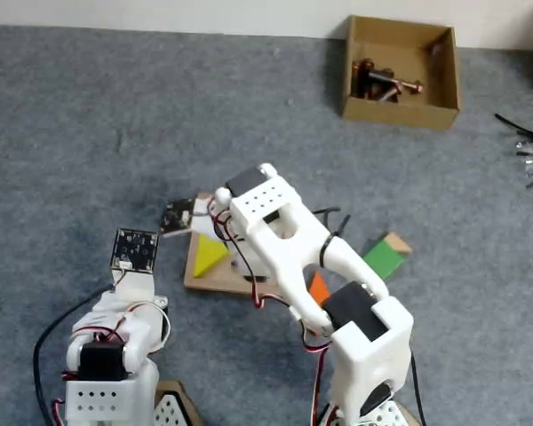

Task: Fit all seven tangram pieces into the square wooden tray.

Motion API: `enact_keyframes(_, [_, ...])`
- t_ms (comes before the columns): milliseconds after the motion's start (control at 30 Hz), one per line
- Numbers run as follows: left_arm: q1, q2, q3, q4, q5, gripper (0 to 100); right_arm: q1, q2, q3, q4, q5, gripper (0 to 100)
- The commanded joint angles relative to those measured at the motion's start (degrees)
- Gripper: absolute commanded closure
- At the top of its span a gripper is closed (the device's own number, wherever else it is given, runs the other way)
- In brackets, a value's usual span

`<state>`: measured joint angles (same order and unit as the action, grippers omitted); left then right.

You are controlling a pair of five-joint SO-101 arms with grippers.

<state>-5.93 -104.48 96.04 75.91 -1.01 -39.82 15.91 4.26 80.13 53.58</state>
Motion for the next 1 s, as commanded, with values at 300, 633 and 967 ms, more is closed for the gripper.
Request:
enact_keyframes(300, [0.66,-0.57,1.01,0.18,0.09,99,-0.92,-1.10,-2.77,-14.99,-17.05,99.4])
enact_keyframes(633, [0.66,-0.57,1.01,0.18,0.09,99,-0.75,-0.84,-2.24,-19.21,-20.40,99.4])
enact_keyframes(967, [0.66,-0.57,1.01,0.18,0.09,99,-0.48,2.77,0.40,-19.47,-20.22,99.4])
